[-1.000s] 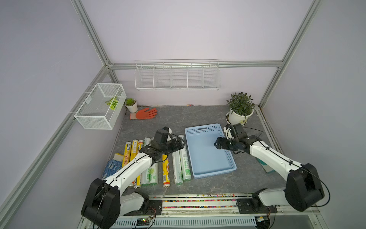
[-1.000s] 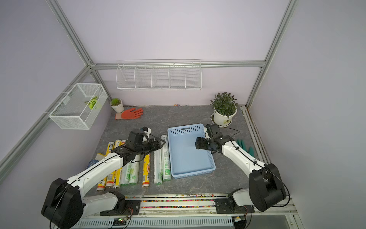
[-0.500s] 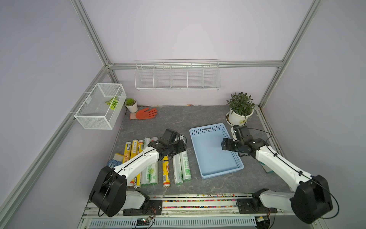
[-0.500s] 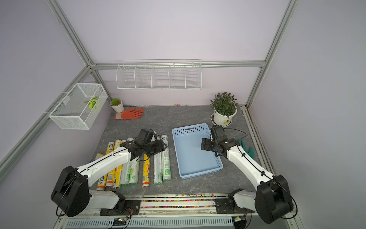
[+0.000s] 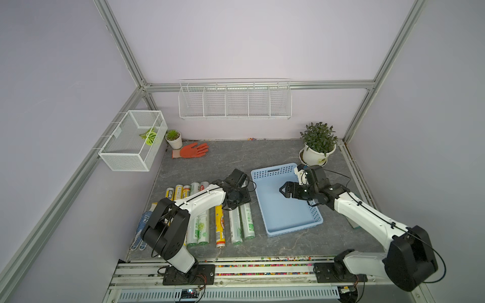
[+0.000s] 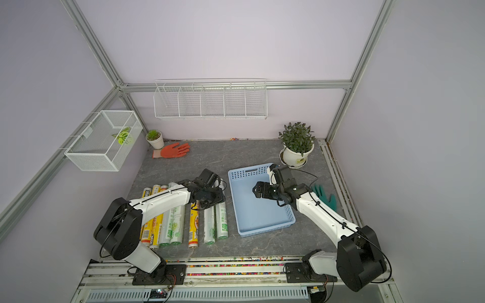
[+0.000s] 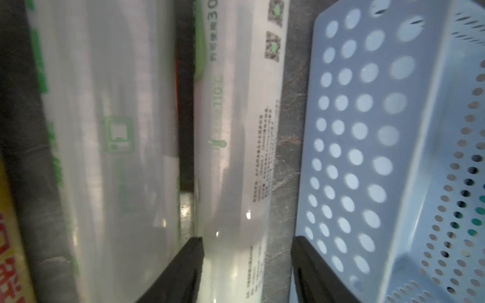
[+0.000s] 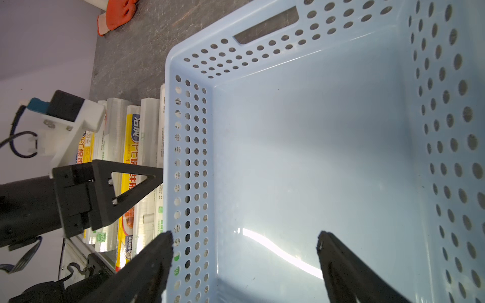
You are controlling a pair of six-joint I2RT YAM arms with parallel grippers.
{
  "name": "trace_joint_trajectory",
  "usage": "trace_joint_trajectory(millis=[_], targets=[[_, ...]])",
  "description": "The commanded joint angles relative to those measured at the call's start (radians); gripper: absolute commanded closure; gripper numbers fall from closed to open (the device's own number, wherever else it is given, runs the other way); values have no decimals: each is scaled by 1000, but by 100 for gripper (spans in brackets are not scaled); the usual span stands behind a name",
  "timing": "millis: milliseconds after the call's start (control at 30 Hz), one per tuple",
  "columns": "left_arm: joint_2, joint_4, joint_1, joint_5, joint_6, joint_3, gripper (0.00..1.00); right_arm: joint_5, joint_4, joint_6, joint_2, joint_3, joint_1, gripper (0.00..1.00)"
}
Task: Put the plastic wrap into the basket
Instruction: Pick up the plastic wrap from the center of the board.
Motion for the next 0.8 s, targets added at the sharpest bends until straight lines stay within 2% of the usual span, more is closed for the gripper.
trace_joint_trajectory(millis=[0,300,433,767], targets=[[35,-56,-9,-33,4,24,39,-15,29,19,3,4,6,8],[101,-52,-19,-40,6,44,35,-17,27,19,23,8,8,7],[130,-58,-21,-45,6,52,35,65,-28,-7,12,30,6,6],[144,-52,-28,-49,15,64,52,140,-57,-18,-19,43,7,4]])
